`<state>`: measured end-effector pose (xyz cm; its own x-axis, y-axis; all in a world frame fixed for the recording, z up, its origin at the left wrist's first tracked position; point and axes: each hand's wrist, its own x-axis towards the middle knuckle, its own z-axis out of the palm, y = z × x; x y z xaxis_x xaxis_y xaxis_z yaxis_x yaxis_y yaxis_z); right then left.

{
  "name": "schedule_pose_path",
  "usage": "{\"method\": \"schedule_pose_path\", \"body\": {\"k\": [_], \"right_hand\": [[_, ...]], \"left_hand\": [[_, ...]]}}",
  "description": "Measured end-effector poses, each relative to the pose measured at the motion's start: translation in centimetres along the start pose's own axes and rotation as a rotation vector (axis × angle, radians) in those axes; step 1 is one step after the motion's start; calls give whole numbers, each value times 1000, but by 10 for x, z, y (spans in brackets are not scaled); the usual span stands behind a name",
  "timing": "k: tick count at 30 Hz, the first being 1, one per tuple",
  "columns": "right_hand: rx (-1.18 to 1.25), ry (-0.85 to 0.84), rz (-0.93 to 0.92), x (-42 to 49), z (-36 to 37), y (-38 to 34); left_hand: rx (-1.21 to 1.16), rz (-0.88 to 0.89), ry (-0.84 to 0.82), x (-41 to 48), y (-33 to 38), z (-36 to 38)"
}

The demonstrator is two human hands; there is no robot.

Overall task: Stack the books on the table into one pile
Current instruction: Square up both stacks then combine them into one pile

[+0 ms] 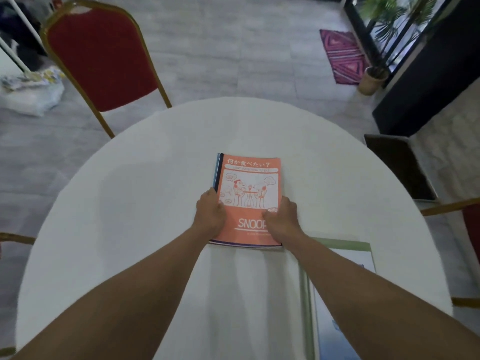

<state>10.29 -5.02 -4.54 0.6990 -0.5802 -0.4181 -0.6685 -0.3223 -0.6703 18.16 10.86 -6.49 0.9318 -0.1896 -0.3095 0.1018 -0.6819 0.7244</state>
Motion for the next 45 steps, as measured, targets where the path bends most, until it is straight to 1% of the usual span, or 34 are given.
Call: {"method": "schedule_pose_path", "body": {"k": [2,5,7,11,14,16,18,20,22,24,26,29,32,34,35,38,41,45], "right_hand": [[-93,6,42,3,6,3],[-117,22,60,5,13,7],[-133,6,63,6,14,7],[-173,-56,80,8,9,6],[-201,-85,60,4,4,3],[-206,-52,4,-3,-4,6],[-214,0,-71,-11,-16,14],[-214,41,-108,-22,-35,29],[-223,73,-127,-32,-53,46],[-241,110,-136,-44,-74,67],[-274,145,-132,-57,-94,91],[-284,169,-74,-76,-118,128],[-269,191,8,-95,-134,161],[-254,166,77,-108,-139,183],[-238,141,103,-113,-139,193],[-158,80,150,-124,-134,214],[-53,78,177,-125,-130,216],[37,97,191,-123,-130,213]], "left_hand": [[66,15,2,3,-8,6],[178,81,49,4,-23,11],[232,88,72,3,-27,10],[244,66,2,3,-20,5],[269,-10,-42,0,-5,0],[276,-15,-24,-11,7,-1],[365,72,6,-26,15,1],[437,158,28,-47,23,7],[407,188,36,-69,34,18],[336,205,-5,-93,46,33],[310,227,-82,-118,53,52],[350,179,-232,-149,54,79],[405,73,-368,-177,51,104],[424,59,-431,-196,49,120],[414,64,-438,-204,48,128],[350,19,-341,-219,46,144],[337,-38,-241,-225,52,158],[129,-168,-177,-227,58,164]]}}
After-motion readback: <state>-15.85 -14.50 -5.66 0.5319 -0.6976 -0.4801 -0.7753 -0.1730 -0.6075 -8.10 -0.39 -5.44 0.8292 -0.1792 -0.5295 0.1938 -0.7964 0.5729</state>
